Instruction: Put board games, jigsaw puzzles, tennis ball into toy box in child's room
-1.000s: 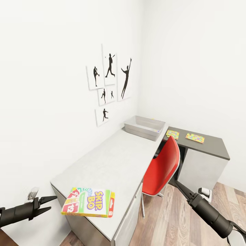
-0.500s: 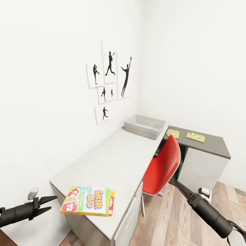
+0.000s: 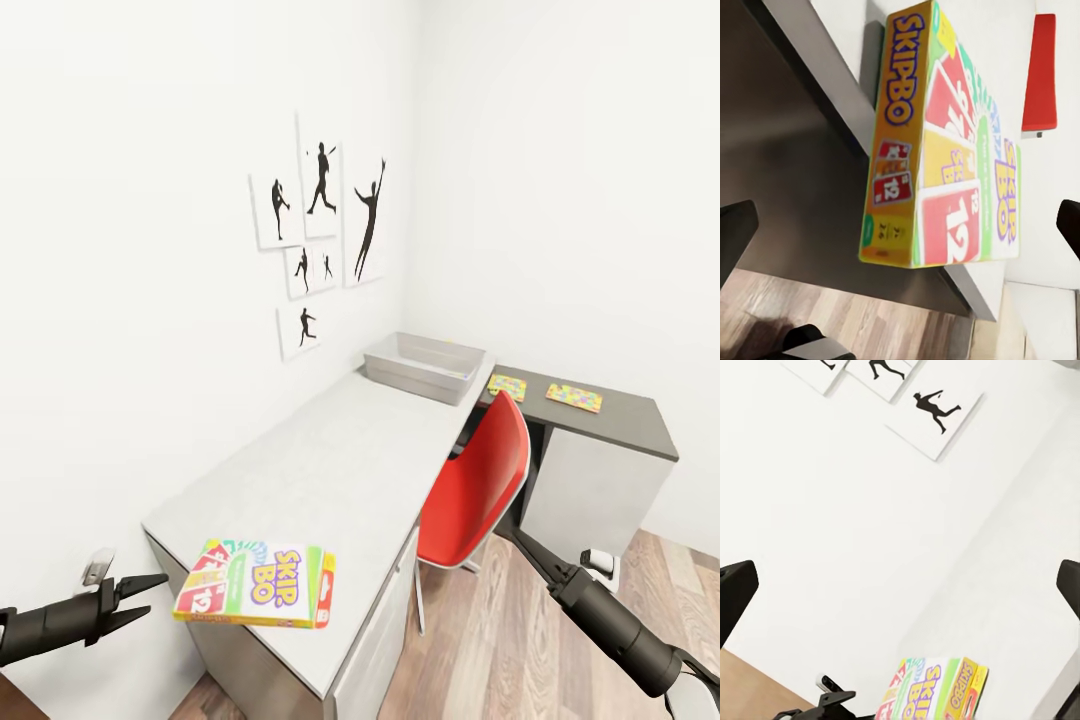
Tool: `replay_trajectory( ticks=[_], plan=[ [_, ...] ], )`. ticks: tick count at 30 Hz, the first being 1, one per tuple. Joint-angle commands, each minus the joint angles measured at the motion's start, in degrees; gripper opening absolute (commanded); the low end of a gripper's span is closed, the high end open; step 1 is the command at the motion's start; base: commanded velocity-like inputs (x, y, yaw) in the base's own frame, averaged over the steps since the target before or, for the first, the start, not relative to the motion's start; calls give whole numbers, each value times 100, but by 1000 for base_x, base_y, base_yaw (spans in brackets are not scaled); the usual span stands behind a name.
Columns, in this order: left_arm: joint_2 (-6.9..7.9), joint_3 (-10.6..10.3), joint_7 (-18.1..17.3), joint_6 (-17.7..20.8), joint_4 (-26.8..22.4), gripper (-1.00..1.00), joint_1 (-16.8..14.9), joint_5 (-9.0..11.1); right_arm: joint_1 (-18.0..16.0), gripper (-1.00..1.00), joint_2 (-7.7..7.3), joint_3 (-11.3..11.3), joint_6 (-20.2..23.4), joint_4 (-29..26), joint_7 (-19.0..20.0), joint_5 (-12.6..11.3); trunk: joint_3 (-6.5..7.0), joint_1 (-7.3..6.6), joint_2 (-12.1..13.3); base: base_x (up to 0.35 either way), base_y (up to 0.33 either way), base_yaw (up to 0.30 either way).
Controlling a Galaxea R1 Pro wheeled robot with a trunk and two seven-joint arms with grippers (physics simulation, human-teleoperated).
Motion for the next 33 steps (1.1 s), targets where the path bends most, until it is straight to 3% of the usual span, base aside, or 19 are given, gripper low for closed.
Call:
replay_trajectory(
  ticks=[1,11,33],
  plan=[
    [-1,1,-5,27,0,100,-4,13,-4,100,0,-4,36,0,4,-25,-25,23,-46,0,0,0],
    [-188,-45,43,16,0,100,-4,11,-4,100,-7,-4,42,0,4,-26,-205,242,-447,0,0,0],
    [-472,-91,68,12,0,100,-4,-50,-4,100,-9,-4,45,0,4,-26,-205,242,-447,0,0,0]
  ],
)
